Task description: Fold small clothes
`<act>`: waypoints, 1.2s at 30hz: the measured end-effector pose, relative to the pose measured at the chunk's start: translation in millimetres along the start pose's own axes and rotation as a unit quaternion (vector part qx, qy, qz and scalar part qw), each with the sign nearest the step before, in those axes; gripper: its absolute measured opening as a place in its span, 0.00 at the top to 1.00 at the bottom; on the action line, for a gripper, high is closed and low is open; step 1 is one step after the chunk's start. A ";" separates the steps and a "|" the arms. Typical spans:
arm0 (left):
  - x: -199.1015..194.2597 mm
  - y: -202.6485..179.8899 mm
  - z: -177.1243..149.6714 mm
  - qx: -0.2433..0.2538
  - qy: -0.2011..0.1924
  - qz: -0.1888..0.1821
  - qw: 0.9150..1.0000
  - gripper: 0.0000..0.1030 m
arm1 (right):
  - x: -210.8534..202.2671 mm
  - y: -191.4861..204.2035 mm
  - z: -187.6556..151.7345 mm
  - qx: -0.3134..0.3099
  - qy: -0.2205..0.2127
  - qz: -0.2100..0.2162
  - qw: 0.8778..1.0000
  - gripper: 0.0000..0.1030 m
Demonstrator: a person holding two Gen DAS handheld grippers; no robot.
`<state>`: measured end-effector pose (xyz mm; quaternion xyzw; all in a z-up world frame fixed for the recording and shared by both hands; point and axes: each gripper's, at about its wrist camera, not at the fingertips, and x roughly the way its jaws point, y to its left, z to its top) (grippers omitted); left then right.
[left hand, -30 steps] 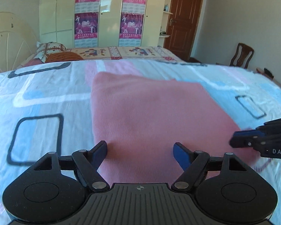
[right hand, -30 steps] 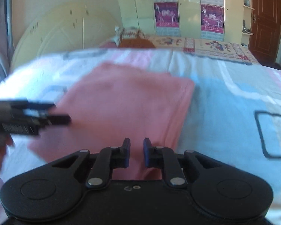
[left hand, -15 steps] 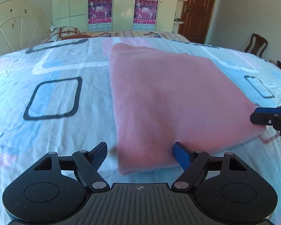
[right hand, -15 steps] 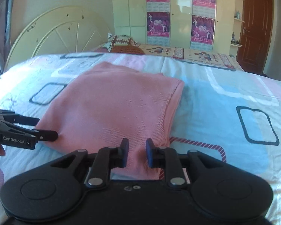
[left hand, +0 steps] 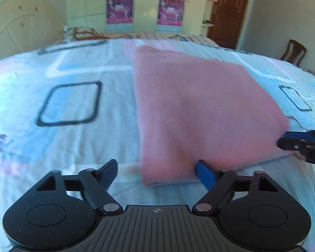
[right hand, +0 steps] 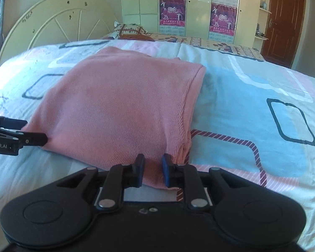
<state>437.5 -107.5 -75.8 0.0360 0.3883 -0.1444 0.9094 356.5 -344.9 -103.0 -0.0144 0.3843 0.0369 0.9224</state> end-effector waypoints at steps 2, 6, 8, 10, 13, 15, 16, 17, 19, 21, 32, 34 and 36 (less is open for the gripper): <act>-14.0 7.9 3.9 -0.004 -0.035 0.015 0.999 0.03 | -16.6 -6.2 3.0 0.023 -0.033 0.014 0.999 0.59; -14.5 36.8 19.8 -0.052 -0.039 0.002 0.998 0.02 | -27.2 -30.8 12.8 0.076 -0.052 0.023 0.995 0.48; -6.3 44.5 30.4 -0.069 -0.040 -0.009 0.997 0.02 | -21.0 -48.6 20.3 0.118 -0.049 0.032 0.991 0.56; 4.8 44.0 41.0 -0.071 -0.044 -0.012 0.996 0.02 | -9.6 -60.5 31.1 0.143 -0.041 0.038 0.988 0.64; 33.4 34.5 52.1 -0.062 -0.016 -0.006 0.998 0.02 | 16.8 -70.0 42.6 0.162 -0.028 0.045 0.985 0.64; 54.4 26.7 53.7 -0.043 0.022 0.011 0.999 0.02 | 50.1 -73.1 39.9 0.158 0.025 0.029 0.987 0.63; 55.2 25.6 55.0 -0.046 0.024 0.014 0.999 0.02 | 54.9 -77.3 38.3 0.162 0.020 0.035 0.986 0.62; 51.3 24.2 58.0 -0.050 0.023 0.018 0.998 0.02 | 52.9 -79.5 40.5 0.168 0.021 0.034 0.985 0.62; 42.0 19.1 63.4 -0.034 0.002 0.025 0.999 0.02 | 37.1 -79.4 44.6 0.167 -0.002 0.029 0.986 0.57; 41.0 20.6 69.5 -0.039 -0.006 0.002 0.999 0.02 | 27.9 -88.0 46.0 0.176 -0.022 0.047 0.983 0.46; 100.0 55.2 76.4 -0.188 0.085 -0.150 0.967 0.26 | 85.5 -155.8 43.2 0.309 0.075 0.250 0.915 0.45; 106.1 56.1 76.0 -0.189 0.086 -0.162 0.965 0.26 | 92.3 -155.3 45.9 0.307 0.085 0.266 0.910 0.45; 110.5 54.3 79.2 -0.187 0.090 -0.165 0.964 0.26 | 100.5 -150.7 52.8 0.296 0.095 0.277 0.909 0.48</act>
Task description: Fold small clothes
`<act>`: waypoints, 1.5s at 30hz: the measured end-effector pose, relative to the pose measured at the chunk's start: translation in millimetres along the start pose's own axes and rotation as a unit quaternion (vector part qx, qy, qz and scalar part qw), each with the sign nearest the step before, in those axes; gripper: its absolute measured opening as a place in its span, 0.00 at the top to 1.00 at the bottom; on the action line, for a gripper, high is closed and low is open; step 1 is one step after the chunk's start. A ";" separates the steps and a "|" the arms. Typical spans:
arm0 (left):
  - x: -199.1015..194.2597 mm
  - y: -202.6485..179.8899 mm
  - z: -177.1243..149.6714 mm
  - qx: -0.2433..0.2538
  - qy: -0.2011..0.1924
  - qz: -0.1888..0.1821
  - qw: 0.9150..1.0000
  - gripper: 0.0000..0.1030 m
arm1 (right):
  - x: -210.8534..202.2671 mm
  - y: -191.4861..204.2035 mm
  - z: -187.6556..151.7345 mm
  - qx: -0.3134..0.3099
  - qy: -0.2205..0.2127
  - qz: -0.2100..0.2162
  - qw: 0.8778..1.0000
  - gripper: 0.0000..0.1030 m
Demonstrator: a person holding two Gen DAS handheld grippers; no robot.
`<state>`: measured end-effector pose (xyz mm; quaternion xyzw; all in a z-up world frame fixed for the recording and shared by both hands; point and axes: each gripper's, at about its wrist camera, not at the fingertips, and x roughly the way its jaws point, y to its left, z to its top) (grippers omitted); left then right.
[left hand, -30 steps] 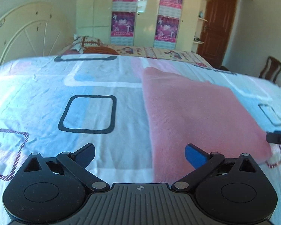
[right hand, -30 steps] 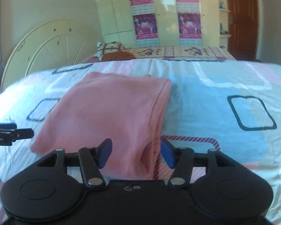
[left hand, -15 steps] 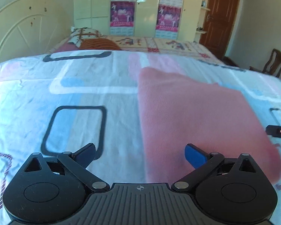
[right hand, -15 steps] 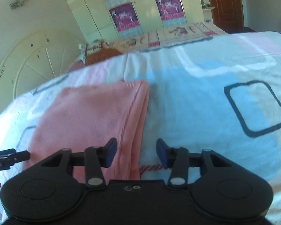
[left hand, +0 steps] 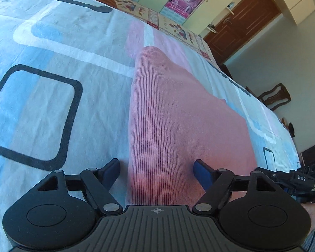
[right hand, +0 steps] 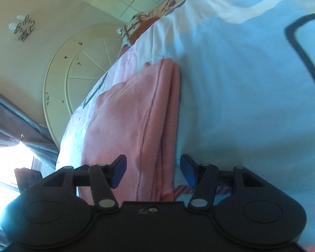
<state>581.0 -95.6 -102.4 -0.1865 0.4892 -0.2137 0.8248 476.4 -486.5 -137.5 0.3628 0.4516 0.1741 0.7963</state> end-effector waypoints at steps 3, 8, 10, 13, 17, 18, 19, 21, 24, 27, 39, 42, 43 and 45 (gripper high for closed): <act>6.3 -5.5 3.7 0.005 0.003 0.005 1.000 0.26 | 14.7 10.8 5.2 -0.019 0.009 -0.003 1.000 0.52; 16.2 -27.9 5.6 0.035 0.008 0.029 0.999 0.37 | 25.1 27.9 3.9 -0.048 0.000 -0.030 0.998 0.64; 19.8 -39.8 5.1 0.057 0.006 0.047 0.997 0.42 | 24.2 32.6 0.5 -0.065 -0.003 -0.050 0.997 0.71; 16.4 -51.0 5.6 0.079 -0.004 0.072 0.994 0.48 | 25.2 44.3 -3.3 -0.089 -0.011 -0.083 0.992 0.74; 4.5 -69.7 3.4 0.143 -0.023 0.107 0.984 0.64 | 29.0 67.8 -12.8 -0.145 -0.026 -0.139 0.979 0.76; 1.6 -73.2 3.6 0.153 -0.028 0.110 0.982 0.66 | 28.9 72.0 -15.1 -0.154 -0.030 -0.149 0.976 0.77; -1.3 -74.9 3.8 0.158 -0.032 0.111 0.981 0.69 | 28.8 75.6 -17.2 -0.161 -0.034 -0.158 0.974 0.77; -6.0 -76.2 4.4 0.165 -0.037 0.108 0.980 0.71 | 28.2 83.8 -21.9 -0.175 -0.043 -0.176 0.968 0.78; -15.7 -76.1 6.2 0.175 -0.044 0.096 0.979 0.72 | 27.8 97.9 -27.4 -0.191 -0.055 -0.194 0.961 0.78; -28.3 -77.9 8.4 0.182 -0.053 0.081 0.978 0.73 | 24.7 112.0 -28.5 -0.197 -0.063 -0.204 0.957 0.78; -113.6 8.3 28.0 0.167 -0.094 0.073 0.979 0.73 | 70.0 211.9 -51.8 -0.248 -0.076 -0.202 0.944 0.79; -135.4 50.1 30.2 0.150 -0.098 0.087 0.980 0.73 | 103.2 239.1 -62.8 -0.262 -0.065 -0.191 0.944 0.79; -141.6 63.6 30.9 0.146 -0.098 0.091 0.980 0.73 | 114.5 246.8 -66.6 -0.263 -0.060 -0.186 0.945 0.79; -152.9 89.8 32.2 0.137 -0.096 0.098 0.981 0.73 | 136.8 261.0 -74.9 -0.266 -0.051 -0.178 0.946 0.79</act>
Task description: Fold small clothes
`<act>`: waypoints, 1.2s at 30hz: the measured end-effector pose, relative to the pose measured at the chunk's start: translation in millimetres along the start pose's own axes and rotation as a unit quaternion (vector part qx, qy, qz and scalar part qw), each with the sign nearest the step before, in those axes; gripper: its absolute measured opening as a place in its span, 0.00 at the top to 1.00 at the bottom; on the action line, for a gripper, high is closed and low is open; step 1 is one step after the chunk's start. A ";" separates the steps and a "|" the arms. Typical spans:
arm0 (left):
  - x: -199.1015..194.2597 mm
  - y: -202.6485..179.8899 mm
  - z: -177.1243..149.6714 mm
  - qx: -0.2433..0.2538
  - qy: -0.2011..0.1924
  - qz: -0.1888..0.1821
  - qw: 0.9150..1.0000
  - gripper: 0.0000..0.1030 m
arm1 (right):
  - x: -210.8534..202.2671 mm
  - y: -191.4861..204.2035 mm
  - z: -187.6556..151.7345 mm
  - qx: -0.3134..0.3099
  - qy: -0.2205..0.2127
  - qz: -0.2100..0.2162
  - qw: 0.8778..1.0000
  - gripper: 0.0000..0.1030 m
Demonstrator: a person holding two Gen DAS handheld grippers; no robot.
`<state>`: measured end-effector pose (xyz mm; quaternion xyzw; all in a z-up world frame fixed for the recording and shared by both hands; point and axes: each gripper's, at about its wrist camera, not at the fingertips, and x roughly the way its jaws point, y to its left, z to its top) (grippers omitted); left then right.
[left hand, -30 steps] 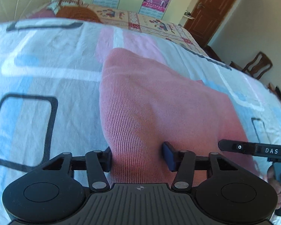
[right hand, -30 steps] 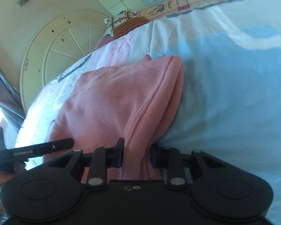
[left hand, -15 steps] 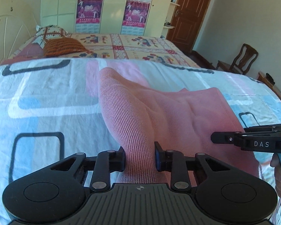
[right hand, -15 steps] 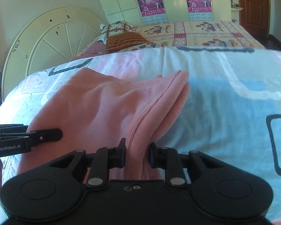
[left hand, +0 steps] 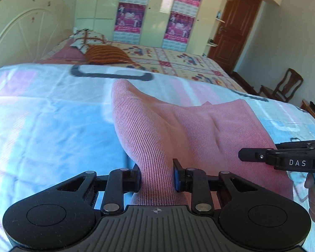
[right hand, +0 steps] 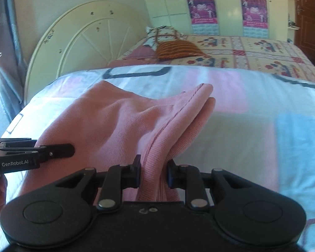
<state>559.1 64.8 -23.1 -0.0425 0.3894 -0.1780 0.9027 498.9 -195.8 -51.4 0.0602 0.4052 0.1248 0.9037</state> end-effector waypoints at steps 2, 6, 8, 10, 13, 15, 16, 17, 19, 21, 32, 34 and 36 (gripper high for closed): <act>-5.4 24.2 -5.4 -0.005 0.001 0.007 1.000 0.73 | 13.7 19.6 -0.7 -0.002 0.007 0.006 1.000 0.79; -11.3 64.5 -17.6 -0.023 0.004 0.016 1.000 0.73 | 37.2 52.3 -1.2 -0.005 0.020 0.021 1.000 0.79; -11.4 83.1 -25.8 -0.035 0.007 0.012 0.999 0.73 | 46.1 62.5 -2.6 -0.008 0.028 0.026 0.999 0.79; -6.8 99.0 -33.6 -0.049 0.014 0.001 0.999 0.73 | 52.2 72.2 -8.0 -0.009 0.037 0.026 0.999 0.78; 5.3 113.3 -43.0 -0.066 0.021 -0.009 0.998 0.65 | 65.3 69.1 -15.9 0.000 0.053 0.011 0.999 0.78; 10.0 118.6 -49.8 -0.077 0.014 -0.006 0.997 0.53 | 72.0 58.3 -22.2 0.021 0.062 0.009 0.998 0.77; 11.4 121.0 -52.6 -0.081 0.008 0.002 0.997 0.43 | 74.8 52.7 -26.0 0.034 0.064 0.012 0.997 0.76; 13.6 122.9 -55.1 -0.083 0.006 0.009 0.996 0.32 | 77.5 48.9 -29.2 0.045 0.062 0.015 0.997 0.76; 16.2 128.2 -62.7 -0.089 0.002 0.009 0.996 0.29 | 78.6 41.4 -32.5 0.066 0.059 0.022 0.996 0.75; 17.3 129.6 -64.3 -0.088 -0.001 0.004 0.996 0.29 | 78.8 34.9 -34.6 0.092 0.056 0.032 0.994 0.75; 5.0 136.3 -65.3 -0.073 0.000 0.008 0.997 0.29 | 74.4 23.3 -36.8 0.098 0.049 0.023 0.994 0.70; 7.9 136.8 -65.6 -0.078 0.001 0.010 0.997 0.29 | 73.4 22.4 -37.5 0.095 0.047 0.020 0.994 0.70; 7.6 134.2 -66.8 -0.075 0.000 0.014 0.997 0.29 | 73.1 21.9 -38.4 0.096 0.045 0.019 0.994 0.70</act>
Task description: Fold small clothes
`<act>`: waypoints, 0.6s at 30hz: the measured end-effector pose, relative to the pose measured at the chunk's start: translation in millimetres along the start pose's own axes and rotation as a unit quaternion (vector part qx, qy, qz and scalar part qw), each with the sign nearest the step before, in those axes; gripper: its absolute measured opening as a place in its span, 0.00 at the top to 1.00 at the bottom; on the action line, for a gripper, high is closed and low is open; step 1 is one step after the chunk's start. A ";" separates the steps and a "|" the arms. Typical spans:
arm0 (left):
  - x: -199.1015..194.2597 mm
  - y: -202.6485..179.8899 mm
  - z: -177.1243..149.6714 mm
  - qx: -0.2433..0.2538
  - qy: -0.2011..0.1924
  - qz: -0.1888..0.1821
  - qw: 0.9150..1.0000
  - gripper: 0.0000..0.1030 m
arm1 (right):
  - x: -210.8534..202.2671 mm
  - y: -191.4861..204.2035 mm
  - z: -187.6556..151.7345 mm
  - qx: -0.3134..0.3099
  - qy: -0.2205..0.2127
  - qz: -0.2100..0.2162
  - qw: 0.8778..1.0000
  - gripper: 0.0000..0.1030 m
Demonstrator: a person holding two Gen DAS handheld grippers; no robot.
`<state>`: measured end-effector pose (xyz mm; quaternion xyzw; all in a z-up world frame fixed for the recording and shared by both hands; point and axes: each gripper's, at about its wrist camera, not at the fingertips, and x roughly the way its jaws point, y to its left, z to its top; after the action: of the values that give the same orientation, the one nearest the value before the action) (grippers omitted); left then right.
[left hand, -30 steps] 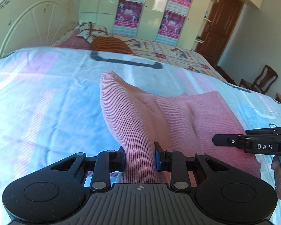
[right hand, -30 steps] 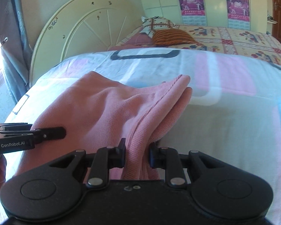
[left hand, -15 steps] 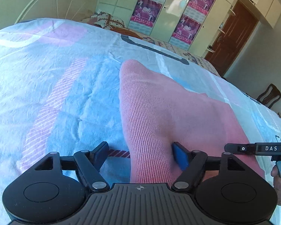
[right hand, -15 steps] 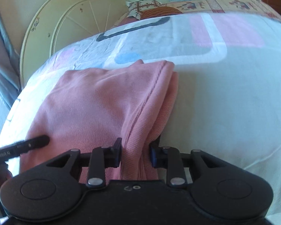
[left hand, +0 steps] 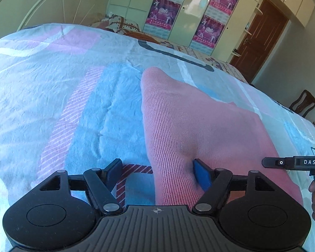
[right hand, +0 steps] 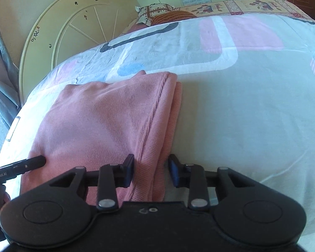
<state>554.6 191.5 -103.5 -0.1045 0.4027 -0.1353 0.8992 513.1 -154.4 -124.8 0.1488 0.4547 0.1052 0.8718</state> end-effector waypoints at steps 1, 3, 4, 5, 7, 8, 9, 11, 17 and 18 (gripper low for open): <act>-1.1 -1.2 0.3 0.003 0.000 0.002 1.000 0.29 | -0.3 1.2 0.0 -0.003 0.000 -0.002 1.000 0.70; -5.8 -3.9 1.6 0.010 -0.003 0.007 1.000 0.29 | -0.8 5.7 1.5 -0.012 0.003 -0.011 1.000 0.70; -10.0 -6.2 3.6 0.014 -0.008 0.005 1.000 0.34 | -1.9 8.1 2.6 -0.015 0.005 -0.014 1.000 0.70; -17.8 -8.5 4.8 0.017 -0.017 0.004 1.000 0.35 | -4.6 10.0 4.4 -0.018 0.007 -0.020 1.000 0.69; -31.3 -11.2 9.4 0.020 -0.042 -0.006 0.999 0.35 | -14.9 15.3 8.8 -0.026 -0.003 -0.034 0.999 0.69; -37.1 -12.3 12.9 0.020 -0.057 -0.015 0.998 0.35 | -22.5 19.8 11.8 -0.038 -0.015 -0.044 0.998 0.69; -39.8 -14.9 17.0 0.022 -0.066 -0.020 0.997 0.35 | -30.4 26.1 15.7 -0.054 -0.031 -0.052 0.997 0.70; -37.9 -22.8 26.2 0.033 -0.072 -0.033 0.996 0.35 | -38.2 38.6 24.7 -0.084 -0.051 -0.052 0.994 0.71; 12.6 -42.5 32.2 0.054 0.009 -0.039 0.998 0.51 | 4.7 62.5 33.5 -0.159 -0.006 -0.078 0.984 0.82; 17.4 -43.9 28.9 0.065 0.013 -0.038 0.997 0.51 | 17.4 59.7 30.4 -0.170 0.013 -0.103 0.980 0.88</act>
<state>580.4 146.7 -83.7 -0.0597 0.4006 -0.1968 0.8929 545.1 -98.1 -100.4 -0.0508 0.4545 0.0927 0.8844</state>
